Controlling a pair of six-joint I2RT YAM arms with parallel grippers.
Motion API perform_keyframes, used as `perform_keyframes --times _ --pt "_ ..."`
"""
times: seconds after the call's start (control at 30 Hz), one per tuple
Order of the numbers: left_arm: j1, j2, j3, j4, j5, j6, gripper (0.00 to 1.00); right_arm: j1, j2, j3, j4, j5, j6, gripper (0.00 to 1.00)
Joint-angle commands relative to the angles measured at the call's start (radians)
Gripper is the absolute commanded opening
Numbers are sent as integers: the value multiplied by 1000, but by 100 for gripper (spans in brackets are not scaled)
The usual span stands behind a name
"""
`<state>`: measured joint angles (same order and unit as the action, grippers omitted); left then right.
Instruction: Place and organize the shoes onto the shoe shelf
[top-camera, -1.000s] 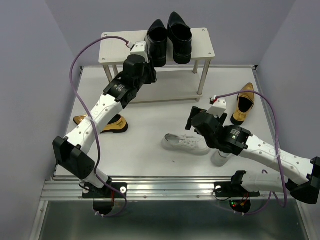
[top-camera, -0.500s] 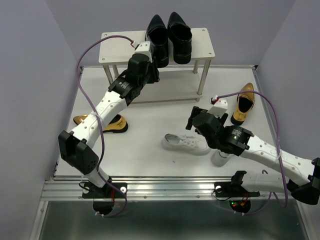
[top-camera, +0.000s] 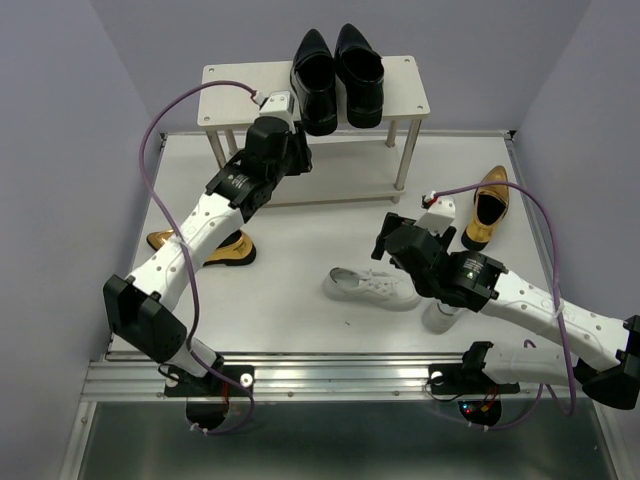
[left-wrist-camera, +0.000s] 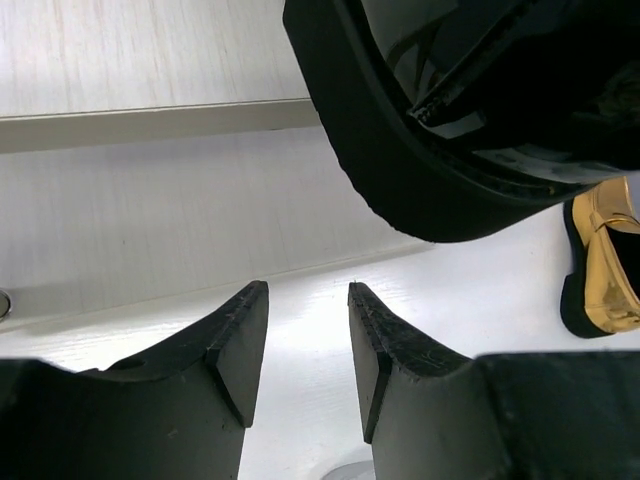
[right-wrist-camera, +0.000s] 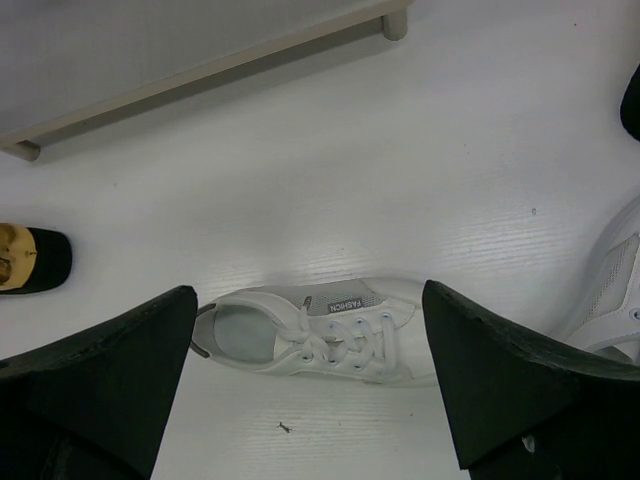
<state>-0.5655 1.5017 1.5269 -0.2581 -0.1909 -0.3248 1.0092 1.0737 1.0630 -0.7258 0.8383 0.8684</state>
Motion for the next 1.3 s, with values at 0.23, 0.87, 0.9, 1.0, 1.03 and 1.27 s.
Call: perform_keyframes --times 0.23,0.87,0.9,1.0,1.03,1.27 --pt "-2 -207 -63 -3 -5 -31 49 -1 52 12 28 -62 -51 100" --pt "39 -526 -527 -240 -322 -268 56 -1 318 -5 138 -493 -262 100" --pt "61 -506 -527 -250 -337 -286 57 -1 322 3 138 -479 -267 100" --pt "136 -434 -530 -256 -312 -335 59 -1 331 29 132 -459 -281 100" --pt "145 -422 -534 -247 -305 -339 59 -1 328 31 132 -456 -281 100" --pt "213 -319 -585 -100 -272 -399 71 -1 305 20 132 -429 -276 100"
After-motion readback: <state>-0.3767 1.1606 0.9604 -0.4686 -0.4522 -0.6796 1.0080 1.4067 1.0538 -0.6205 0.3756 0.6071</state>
